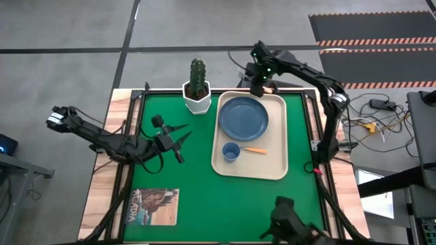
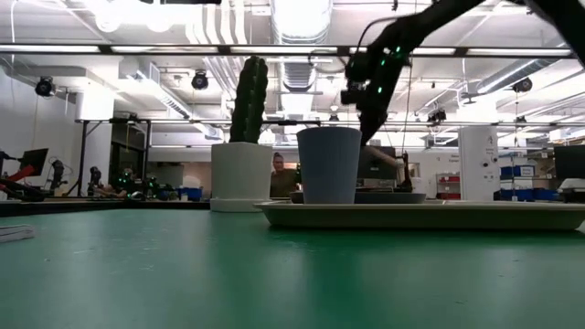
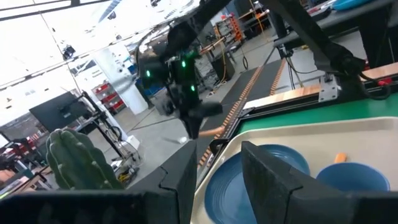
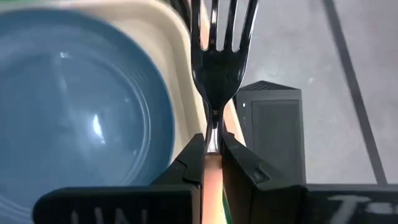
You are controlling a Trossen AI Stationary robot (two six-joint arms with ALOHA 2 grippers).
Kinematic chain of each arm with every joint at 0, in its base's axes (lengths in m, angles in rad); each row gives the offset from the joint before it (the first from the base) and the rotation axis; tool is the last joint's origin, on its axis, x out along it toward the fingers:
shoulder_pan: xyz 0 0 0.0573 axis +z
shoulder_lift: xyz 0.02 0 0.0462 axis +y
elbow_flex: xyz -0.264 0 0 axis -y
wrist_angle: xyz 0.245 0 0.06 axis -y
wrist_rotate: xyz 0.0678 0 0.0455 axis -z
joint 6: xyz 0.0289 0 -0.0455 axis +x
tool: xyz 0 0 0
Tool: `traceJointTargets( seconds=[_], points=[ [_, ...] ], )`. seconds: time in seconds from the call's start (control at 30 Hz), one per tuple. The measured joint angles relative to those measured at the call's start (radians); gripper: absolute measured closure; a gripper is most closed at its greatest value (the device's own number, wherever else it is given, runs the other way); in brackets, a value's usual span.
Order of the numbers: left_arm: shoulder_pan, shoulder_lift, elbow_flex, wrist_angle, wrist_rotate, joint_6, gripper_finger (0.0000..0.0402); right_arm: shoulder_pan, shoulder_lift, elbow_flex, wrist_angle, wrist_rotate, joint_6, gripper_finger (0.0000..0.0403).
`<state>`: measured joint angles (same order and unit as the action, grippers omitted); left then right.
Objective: Pick and place plate/cup/fork/spoon on tray
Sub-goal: Put the light orange fork on the white serving tray at the top of the blue plate
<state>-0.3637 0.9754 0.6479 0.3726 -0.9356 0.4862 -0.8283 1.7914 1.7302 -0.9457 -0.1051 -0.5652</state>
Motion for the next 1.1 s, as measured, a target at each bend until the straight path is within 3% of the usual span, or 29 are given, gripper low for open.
traceJointTargets(
  seconds=[0.1,0.3,0.6,1.1],
  points=[
    [0.0,-0.002,0.0,0.0,-0.019,0.0,0.0295,0.0,0.051,0.0,0.009,0.015,-0.044,0.038],
    [0.0,-0.002,0.0,-0.001,-0.039,0.022,0.0295,0.001,0.095,0.0,0.063,0.162,-0.111,0.038],
    [0.002,-0.004,0.002,0.003,-0.039,0.052,0.0295,0.002,0.15,0.002,0.161,0.141,-0.116,0.038],
    [0.004,-0.003,0.0,0.005,-0.038,0.105,0.0295,0.038,0.234,0.002,0.099,0.095,-0.2,0.038]
  ],
)
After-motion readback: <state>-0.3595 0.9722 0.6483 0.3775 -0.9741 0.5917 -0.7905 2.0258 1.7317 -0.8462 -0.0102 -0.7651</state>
